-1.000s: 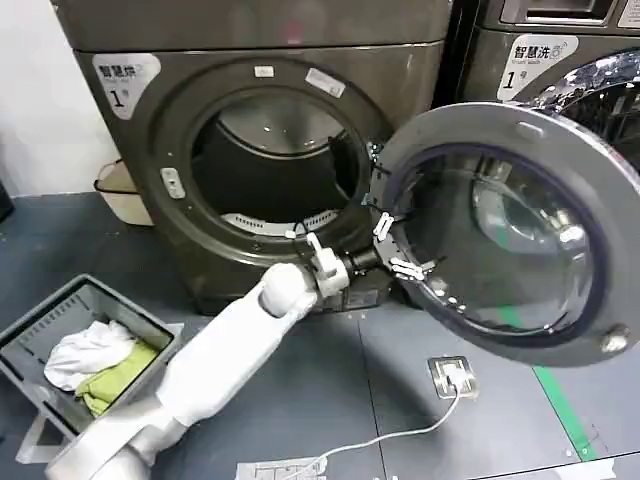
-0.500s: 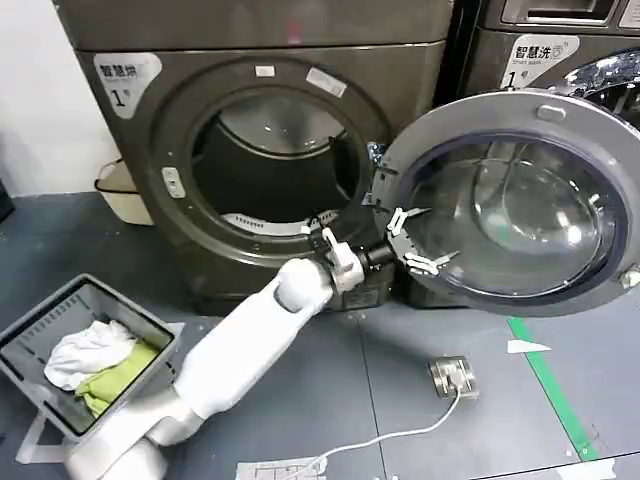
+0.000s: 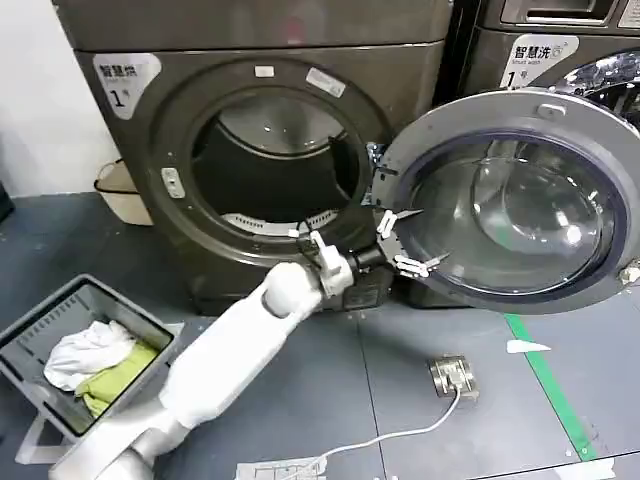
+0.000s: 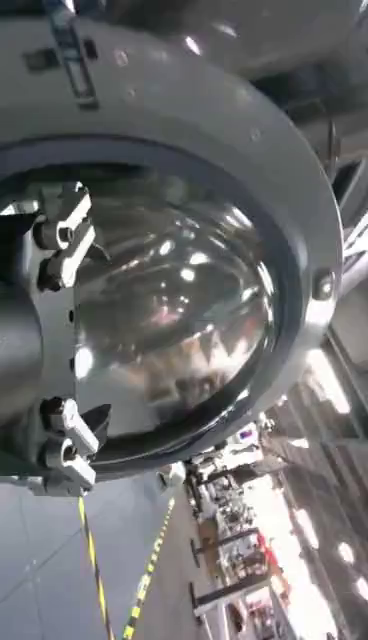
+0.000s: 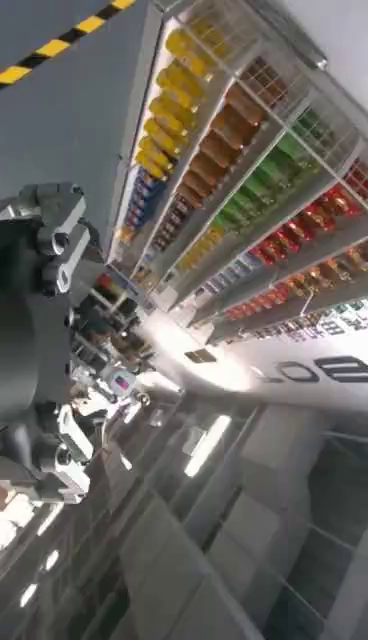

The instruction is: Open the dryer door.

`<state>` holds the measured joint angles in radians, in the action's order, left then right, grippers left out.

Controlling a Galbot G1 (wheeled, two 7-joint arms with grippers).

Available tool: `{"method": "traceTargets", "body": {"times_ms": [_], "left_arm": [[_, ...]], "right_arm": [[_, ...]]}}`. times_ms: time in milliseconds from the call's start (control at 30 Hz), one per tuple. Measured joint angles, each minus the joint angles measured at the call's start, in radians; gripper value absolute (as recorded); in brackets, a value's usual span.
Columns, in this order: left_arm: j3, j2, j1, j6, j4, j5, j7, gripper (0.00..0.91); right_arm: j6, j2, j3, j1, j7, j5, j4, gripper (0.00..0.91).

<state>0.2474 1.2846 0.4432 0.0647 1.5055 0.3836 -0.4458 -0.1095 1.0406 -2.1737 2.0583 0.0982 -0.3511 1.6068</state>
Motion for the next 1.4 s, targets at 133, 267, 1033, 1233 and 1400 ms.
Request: {"method": "traceTargets", "body": {"times_ms": [133, 267, 1033, 1233, 1400], "left_arm": [[-0.039, -0.065, 0.059, -0.059, 0.106, 0.009, 0.03, 0.907], [-0.078, -0.132, 0.112, -0.148, 0.211, 0.011, 0.089, 0.907], [-0.585, -0.513, 0.513, -0.605, 0.63, 0.31, 0.354, 0.907], [-0.75, -0.591, 0.636, -0.705, 0.629, 0.449, 0.489, 0.907], [-0.859, -0.657, 0.725, -0.803, 0.605, 0.625, 0.662, 0.907]], "right_arm": [[0.002, -0.009, -0.003, -0.004, 0.001, 0.004, -0.009, 0.907], [0.008, -0.01, -0.003, -0.011, 0.004, 0.004, -0.012, 0.907], [0.003, -0.038, 0.102, -0.103, 0.012, 0.004, 0.006, 0.907], [0.004, -0.047, 0.121, -0.11, 0.023, -0.01, 0.008, 0.907], [0.001, -0.049, 0.132, -0.115, 0.024, -0.023, 0.011, 0.907]]}}
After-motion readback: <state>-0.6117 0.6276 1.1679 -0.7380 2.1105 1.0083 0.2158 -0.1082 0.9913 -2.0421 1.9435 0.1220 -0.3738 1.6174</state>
